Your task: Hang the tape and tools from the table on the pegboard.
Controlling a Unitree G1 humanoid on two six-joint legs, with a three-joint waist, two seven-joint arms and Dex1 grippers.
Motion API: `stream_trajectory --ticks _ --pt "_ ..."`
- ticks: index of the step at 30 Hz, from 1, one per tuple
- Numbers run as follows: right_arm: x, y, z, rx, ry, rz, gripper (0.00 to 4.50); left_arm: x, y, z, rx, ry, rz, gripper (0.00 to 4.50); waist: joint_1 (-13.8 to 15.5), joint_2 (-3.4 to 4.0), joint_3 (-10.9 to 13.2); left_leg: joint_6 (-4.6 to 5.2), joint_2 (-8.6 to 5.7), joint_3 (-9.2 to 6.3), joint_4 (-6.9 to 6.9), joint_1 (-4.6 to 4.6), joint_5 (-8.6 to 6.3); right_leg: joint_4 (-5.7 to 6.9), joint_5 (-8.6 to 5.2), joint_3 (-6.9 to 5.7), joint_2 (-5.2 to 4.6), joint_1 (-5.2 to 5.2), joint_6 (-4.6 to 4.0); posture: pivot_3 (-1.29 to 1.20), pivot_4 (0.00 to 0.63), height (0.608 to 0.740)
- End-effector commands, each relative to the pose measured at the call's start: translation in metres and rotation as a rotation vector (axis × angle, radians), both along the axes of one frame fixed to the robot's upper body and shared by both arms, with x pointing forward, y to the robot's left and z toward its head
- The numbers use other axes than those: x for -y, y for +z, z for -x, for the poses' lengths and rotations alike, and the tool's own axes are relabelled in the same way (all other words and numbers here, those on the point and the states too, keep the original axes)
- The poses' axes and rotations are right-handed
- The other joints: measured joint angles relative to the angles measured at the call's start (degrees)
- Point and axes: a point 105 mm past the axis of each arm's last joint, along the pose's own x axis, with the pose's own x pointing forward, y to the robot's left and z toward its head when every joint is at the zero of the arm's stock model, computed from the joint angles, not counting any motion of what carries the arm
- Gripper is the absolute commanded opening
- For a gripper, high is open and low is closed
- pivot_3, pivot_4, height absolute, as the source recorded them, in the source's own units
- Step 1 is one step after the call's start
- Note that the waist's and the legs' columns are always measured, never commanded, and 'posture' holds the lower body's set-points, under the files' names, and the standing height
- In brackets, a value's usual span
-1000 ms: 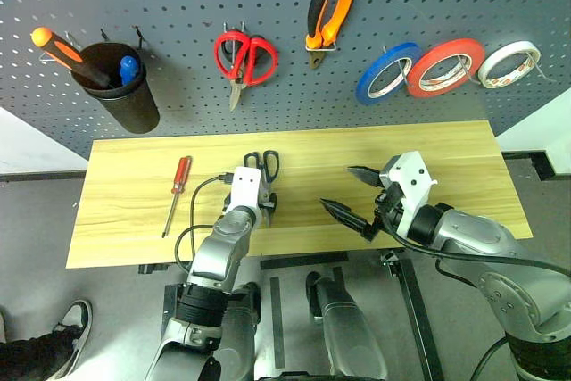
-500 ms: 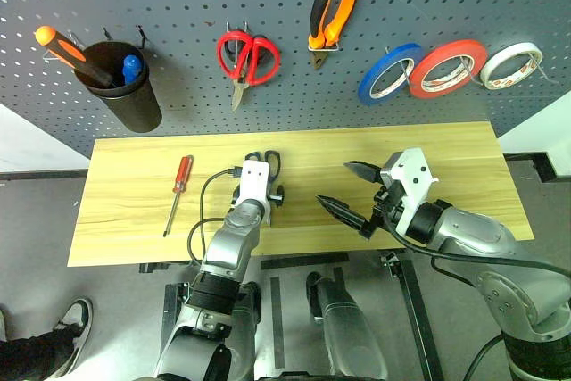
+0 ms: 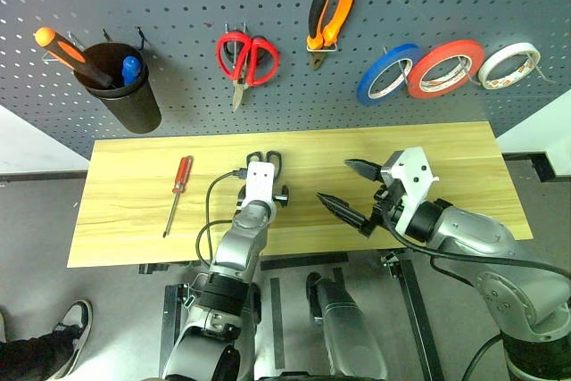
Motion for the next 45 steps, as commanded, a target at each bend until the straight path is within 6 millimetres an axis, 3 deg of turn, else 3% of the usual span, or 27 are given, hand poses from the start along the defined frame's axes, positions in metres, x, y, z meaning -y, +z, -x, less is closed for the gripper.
stream_trajectory --ticks 1,7,9,16,45 --pt "-0.004 0.014 0.003 0.071 0.011 -0.02 4.5 0.003 -0.01 0.008 -0.036 -0.006 0.015 3.3 0.0 0.0 0.0 0.0 0.0 0.0 0.0 0.03 0.0 0.0 0.0 0.0 0.0 0.03 0.0 0.02 0.378 0.74" --pt "-0.003 0.014 0.001 0.073 0.002 -0.018 4.5 0.005 -0.007 0.008 -0.027 -0.008 0.022 1.26 0.04 0.0 0.0 0.0 -0.01 0.0 0.0 0.07 0.0 -0.01 -0.01 0.0 0.0 0.07 0.01 0.02 0.378 0.74" --pt "-0.003 0.013 0.001 0.073 0.0 -0.019 4.5 0.005 -0.007 0.008 -0.028 -0.01 0.023 0.8 0.04 0.0 0.0 -0.01 -0.01 0.0 0.0 0.08 0.0 -0.01 -0.01 0.0 0.0 0.08 0.01 0.02 0.378 0.74" --pt "-0.003 0.015 0.004 0.076 0.019 -0.028 4.5 0.008 -0.006 0.009 -0.017 -0.028 0.02 0.42 0.01 0.0 0.0 -0.01 -0.01 0.0 -0.01 0.22 0.0 -0.01 -0.01 0.01 0.01 0.24 0.02 0.02 0.376 0.74" --pt "0.008 0.014 0.002 0.089 -0.012 -0.015 4.5 0.034 0.026 0.019 0.179 -0.199 0.064 0.33 -0.02 -0.01 0.01 -0.01 0.0 0.01 -0.07 0.2 0.0 -0.06 -0.01 0.01 0.0 0.21 0.03 0.02 0.375 0.74"
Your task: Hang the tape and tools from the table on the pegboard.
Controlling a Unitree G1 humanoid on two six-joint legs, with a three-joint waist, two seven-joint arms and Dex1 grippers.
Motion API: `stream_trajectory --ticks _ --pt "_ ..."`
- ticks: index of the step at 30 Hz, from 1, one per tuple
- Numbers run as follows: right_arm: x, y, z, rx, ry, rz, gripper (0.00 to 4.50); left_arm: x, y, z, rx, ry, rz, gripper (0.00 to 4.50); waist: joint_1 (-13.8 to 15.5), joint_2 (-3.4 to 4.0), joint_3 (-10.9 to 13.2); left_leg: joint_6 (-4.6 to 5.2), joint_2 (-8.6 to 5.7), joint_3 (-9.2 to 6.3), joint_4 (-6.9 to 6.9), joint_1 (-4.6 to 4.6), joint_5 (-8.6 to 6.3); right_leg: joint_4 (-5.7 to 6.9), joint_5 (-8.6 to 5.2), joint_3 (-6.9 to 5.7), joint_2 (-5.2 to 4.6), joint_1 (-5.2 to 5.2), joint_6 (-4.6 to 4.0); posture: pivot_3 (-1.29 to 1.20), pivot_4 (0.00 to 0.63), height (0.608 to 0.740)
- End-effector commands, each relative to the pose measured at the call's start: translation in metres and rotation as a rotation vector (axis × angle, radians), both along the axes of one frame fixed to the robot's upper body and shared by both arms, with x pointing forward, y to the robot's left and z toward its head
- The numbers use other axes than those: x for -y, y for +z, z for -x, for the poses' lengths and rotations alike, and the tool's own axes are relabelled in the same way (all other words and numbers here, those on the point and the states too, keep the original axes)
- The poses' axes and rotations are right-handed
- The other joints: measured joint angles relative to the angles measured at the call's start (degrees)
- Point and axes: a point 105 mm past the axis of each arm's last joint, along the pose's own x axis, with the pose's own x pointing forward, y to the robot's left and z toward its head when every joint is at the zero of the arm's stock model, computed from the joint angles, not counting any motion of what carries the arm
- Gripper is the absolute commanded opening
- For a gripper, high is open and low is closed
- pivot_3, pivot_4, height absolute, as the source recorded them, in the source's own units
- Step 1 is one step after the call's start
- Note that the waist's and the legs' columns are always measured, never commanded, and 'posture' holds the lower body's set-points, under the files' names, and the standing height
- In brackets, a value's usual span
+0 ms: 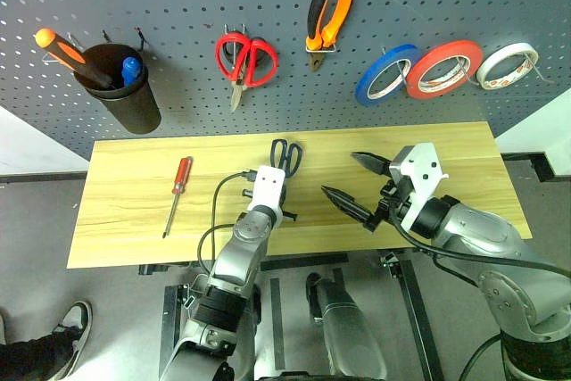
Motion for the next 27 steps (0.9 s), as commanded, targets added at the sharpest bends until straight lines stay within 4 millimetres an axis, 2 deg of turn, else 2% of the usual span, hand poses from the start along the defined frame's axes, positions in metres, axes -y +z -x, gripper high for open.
stream_trajectory --ticks 1,6,14,18,22,27 --pt "0.001 0.008 0.004 0.044 0.005 -0.003 4.5 0.018 0.016 0.007 0.065 -0.051 0.063 0.33 0.0 0.0 0.0 0.0 0.0 0.0 0.0 -0.01 0.0 0.0 0.0 0.0 0.0 0.0 0.0 0.02 0.376 0.74" --pt "0.001 0.007 0.003 0.041 0.005 -0.003 4.5 0.032 0.03 0.017 0.142 -0.153 0.078 0.33 0.0 0.0 0.0 0.0 0.0 0.0 -0.02 -0.01 0.0 -0.03 0.0 0.0 0.0 0.0 0.0 0.02 0.374 0.74" --pt "0.009 0.015 0.003 0.065 0.008 -0.027 4.5 0.032 0.039 0.038 0.249 -0.272 0.03 0.33 -0.02 0.0 0.0 0.0 0.02 0.0 -0.03 -0.01 0.0 -0.04 0.0 0.01 0.0 0.0 0.0 0.03 0.365 0.74" --pt "0.019 0.028 0.011 0.095 0.018 -0.078 4.5 0.025 0.05 0.052 0.361 -0.326 -0.022 0.33 0.02 0.0 0.0 0.01 0.02 0.0 -0.05 -0.01 -0.01 -0.07 0.0 0.02 0.0 0.0 0.0 0.04 0.355 0.74" --pt "0.026 0.04 0.019 0.121 0.035 -0.149 4.5 0.013 0.061 0.055 0.436 -0.318 -0.041 0.33 0.06 0.01 0.0 0.02 0.02 0.0 -0.05 -0.02 -0.01 -0.08 0.0 0.02 -0.03 0.02 0.0 0.04 0.35 0.74" --pt "0.039 0.057 0.026 0.164 0.034 -0.238 4.5 -0.009 0.104 0.061 0.65 -0.281 -0.051 0.33 -0.01 0.01 0.0 0.03 0.03 0.0 -0.06 -0.05 -0.02 -0.1 0.0 0.02 -0.01 0.01 -0.01 0.04 0.346 0.74"
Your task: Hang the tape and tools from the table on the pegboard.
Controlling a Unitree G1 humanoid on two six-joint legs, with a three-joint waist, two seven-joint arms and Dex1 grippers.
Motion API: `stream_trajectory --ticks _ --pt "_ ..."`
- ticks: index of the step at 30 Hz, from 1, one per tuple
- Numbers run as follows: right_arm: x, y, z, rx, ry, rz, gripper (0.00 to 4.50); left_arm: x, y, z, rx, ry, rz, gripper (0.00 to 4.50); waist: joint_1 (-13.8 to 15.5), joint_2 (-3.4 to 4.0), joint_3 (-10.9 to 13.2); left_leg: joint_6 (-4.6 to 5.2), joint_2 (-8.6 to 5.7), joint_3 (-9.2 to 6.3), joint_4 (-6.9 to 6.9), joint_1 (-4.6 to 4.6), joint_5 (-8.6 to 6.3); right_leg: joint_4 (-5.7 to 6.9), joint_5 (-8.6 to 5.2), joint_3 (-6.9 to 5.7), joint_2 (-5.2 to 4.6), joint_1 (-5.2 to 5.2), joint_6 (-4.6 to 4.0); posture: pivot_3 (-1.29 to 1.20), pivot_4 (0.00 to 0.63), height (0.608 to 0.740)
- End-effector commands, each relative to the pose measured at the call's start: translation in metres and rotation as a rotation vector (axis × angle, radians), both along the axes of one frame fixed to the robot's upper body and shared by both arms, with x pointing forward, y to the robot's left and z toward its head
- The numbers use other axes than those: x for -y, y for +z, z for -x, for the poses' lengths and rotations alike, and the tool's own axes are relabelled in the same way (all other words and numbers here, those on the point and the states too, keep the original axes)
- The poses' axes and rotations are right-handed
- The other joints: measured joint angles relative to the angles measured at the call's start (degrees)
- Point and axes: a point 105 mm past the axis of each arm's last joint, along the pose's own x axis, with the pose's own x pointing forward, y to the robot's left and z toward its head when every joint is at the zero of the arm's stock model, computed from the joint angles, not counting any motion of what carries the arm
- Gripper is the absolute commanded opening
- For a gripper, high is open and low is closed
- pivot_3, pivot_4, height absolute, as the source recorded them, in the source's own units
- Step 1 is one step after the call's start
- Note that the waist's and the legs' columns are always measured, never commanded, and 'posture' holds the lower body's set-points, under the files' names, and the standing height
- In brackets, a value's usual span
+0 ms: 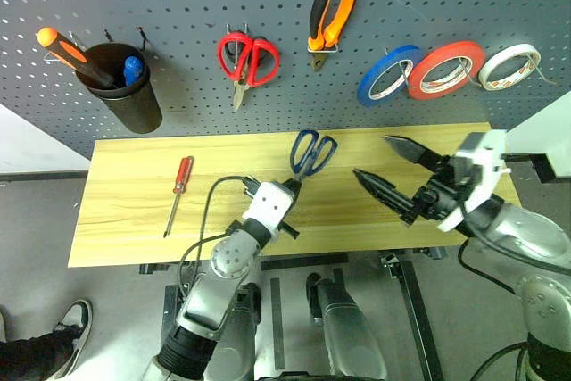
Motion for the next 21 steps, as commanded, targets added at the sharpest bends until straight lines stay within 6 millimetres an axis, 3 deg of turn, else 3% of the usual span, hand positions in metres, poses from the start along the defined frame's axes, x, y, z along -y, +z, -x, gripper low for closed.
stream_trajectory --ticks 1,8,21 --pt "0.004 0.016 0.009 0.069 0.008 -0.035 4.5 -0.009 0.048 0.012 0.217 -0.019 0.057 0.33 -0.08 0.0 0.0 0.0 0.0 0.01 0.0 0.01 0.0 0.0 0.0 0.0 0.0 0.0 0.0 0.04 0.345 0.74" --pt "0.0 0.01 0.005 0.049 0.008 -0.028 4.5 -0.021 0.089 0.024 0.328 -0.058 0.152 0.33 0.03 0.0 0.0 0.0 0.0 0.01 0.01 0.0 0.0 0.01 0.0 0.0 0.0 0.01 0.0 0.04 0.343 0.74" --pt "0.007 0.006 0.004 0.036 -0.019 0.004 4.5 -0.055 0.108 0.004 0.31 -0.007 0.192 0.31 0.02 0.0 0.0 0.0 0.0 0.0 0.01 0.01 0.0 0.02 0.0 -0.01 0.03 0.0 0.0 0.04 0.349 0.74"
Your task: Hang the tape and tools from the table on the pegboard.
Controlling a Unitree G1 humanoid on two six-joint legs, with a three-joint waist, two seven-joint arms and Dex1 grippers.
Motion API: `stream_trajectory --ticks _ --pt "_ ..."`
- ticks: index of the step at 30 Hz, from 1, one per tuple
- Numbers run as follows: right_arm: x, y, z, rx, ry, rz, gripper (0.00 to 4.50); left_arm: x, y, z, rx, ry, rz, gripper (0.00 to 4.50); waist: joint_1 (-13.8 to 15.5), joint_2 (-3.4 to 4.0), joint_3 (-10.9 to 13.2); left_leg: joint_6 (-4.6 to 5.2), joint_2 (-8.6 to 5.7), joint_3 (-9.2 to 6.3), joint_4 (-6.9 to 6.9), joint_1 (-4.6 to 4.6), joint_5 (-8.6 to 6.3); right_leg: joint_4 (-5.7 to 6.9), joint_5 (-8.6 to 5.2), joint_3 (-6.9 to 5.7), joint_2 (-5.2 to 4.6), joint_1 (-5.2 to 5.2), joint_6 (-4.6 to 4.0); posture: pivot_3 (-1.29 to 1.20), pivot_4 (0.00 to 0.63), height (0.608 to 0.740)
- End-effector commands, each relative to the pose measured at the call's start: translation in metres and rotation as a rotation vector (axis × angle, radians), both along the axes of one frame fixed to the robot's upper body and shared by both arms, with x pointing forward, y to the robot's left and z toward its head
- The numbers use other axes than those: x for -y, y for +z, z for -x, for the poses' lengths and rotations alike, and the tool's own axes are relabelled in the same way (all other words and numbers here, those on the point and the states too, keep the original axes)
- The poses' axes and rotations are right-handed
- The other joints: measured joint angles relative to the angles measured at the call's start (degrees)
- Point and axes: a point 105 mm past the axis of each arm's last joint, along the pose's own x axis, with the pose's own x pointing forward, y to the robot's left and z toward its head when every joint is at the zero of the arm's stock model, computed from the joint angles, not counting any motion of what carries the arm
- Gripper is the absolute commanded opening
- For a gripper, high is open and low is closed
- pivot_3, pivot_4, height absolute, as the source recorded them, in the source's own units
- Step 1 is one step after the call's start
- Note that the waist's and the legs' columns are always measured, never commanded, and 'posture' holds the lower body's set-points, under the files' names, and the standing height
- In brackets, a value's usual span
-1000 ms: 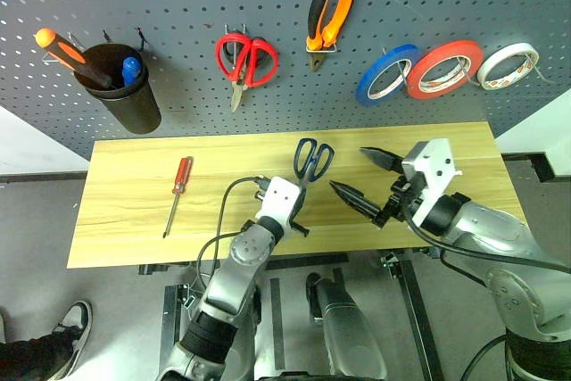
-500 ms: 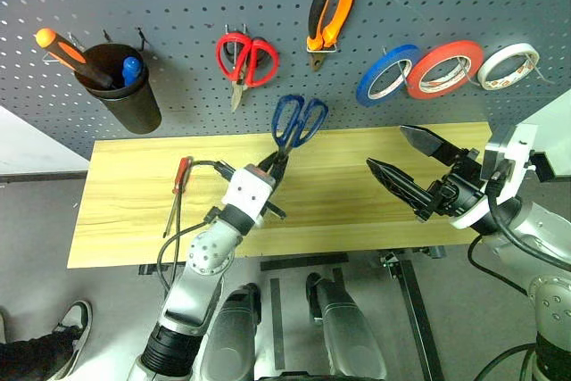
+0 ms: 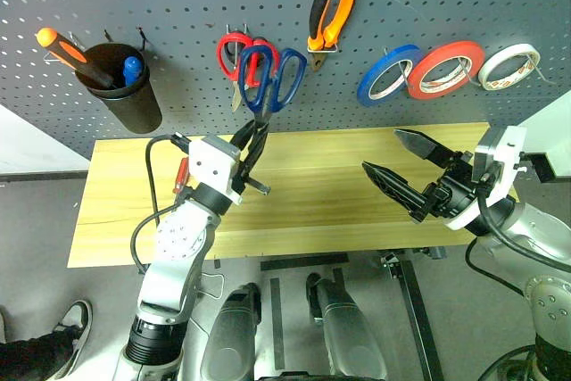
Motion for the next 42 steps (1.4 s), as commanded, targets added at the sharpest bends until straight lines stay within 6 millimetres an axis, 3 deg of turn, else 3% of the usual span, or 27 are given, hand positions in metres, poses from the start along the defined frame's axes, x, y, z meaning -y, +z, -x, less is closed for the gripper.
stream_trajectory --ticks 1,20,33,41,42 --pt "0.004 0.006 0.004 0.038 -0.011 0.014 4.5 -0.009 0.014 0.0 0.043 -0.007 0.02 0.31 0.0 0.0 0.0 0.0 0.0 0.0 0.0 0.0 0.0 0.0 0.0 0.0 0.0 0.01 0.0 0.04 0.348 0.74" --pt "0.008 0.006 0.002 0.031 -0.025 0.033 4.5 -0.03 0.015 -0.015 0.032 0.045 0.007 0.31 -0.02 0.0 0.0 -0.01 0.0 0.01 0.02 0.0 0.0 0.03 0.0 0.0 -0.01 0.0 0.0 0.03 0.351 0.74" --pt "0.009 0.007 0.002 0.031 -0.029 0.039 4.5 -0.058 0.011 -0.043 0.03 0.168 -0.023 0.31 -0.03 0.0 0.0 -0.01 0.0 0.02 0.05 0.02 0.01 0.09 0.0 0.0 -0.01 -0.01 0.0 0.03 0.351 0.74" --pt "0.008 0.009 0.005 0.038 -0.017 0.033 4.5 -0.057 0.01 -0.046 0.03 0.18 -0.005 0.3 -0.19 0.0 0.0 -0.02 0.01 0.03 0.04 0.02 0.01 0.11 0.0 0.0 0.0 -0.03 -0.01 0.03 0.345 0.74" --pt "0.008 0.009 0.004 0.038 -0.018 0.034 4.5 -0.058 0.01 -0.046 0.029 0.182 0.011 0.64 -0.18 0.0 0.0 -0.02 0.0 0.03 0.05 0.02 0.01 0.11 0.0 0.0 -0.01 -0.03 -0.01 0.03 0.345 0.74"
